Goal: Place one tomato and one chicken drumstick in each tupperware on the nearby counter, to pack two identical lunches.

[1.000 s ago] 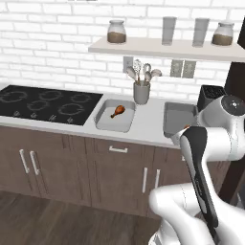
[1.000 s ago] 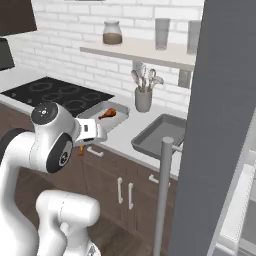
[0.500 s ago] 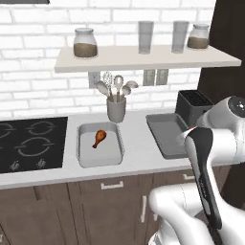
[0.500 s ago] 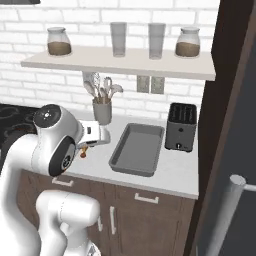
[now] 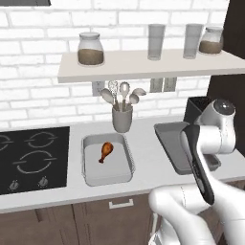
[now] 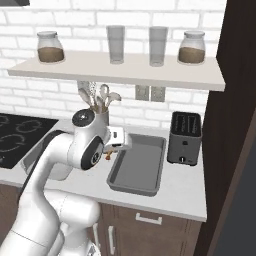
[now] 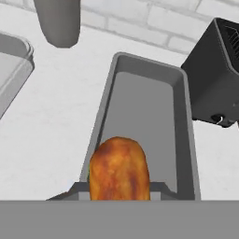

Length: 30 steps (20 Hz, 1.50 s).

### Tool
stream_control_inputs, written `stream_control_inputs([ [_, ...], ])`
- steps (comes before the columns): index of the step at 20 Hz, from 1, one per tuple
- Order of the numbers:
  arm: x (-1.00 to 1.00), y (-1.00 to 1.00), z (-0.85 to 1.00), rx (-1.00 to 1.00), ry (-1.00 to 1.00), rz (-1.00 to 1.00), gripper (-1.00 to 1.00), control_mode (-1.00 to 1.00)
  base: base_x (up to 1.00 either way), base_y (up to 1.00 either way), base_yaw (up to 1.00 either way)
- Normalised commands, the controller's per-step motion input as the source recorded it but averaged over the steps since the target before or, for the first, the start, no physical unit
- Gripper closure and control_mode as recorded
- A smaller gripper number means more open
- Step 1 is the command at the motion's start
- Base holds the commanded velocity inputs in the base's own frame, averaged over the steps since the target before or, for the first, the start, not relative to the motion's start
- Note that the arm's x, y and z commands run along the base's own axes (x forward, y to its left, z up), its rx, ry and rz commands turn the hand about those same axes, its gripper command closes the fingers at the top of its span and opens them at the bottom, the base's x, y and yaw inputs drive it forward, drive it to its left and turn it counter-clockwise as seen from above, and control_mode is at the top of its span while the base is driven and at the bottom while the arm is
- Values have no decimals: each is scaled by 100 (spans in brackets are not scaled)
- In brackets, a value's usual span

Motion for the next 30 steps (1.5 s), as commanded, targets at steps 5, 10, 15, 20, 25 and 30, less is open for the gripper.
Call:
stream_control_inputs([
  [5,98,-58,-100,0,4,0,100,-100,0,0,0],
  [10,100,-21,-94,0,2,0,-100,-100,0,0,0],
  [15,78,-2,0,0,18,-6,-100,-100,0,0,0],
  [20,18,0,94,0,30,-17,-100,-100,0,0,0],
  [25,-77,1,100,0,23,-7,-100,-100,0,0,0],
  [30,-100,2,70,3,-2,0,-100,-100,0,0,0],
])
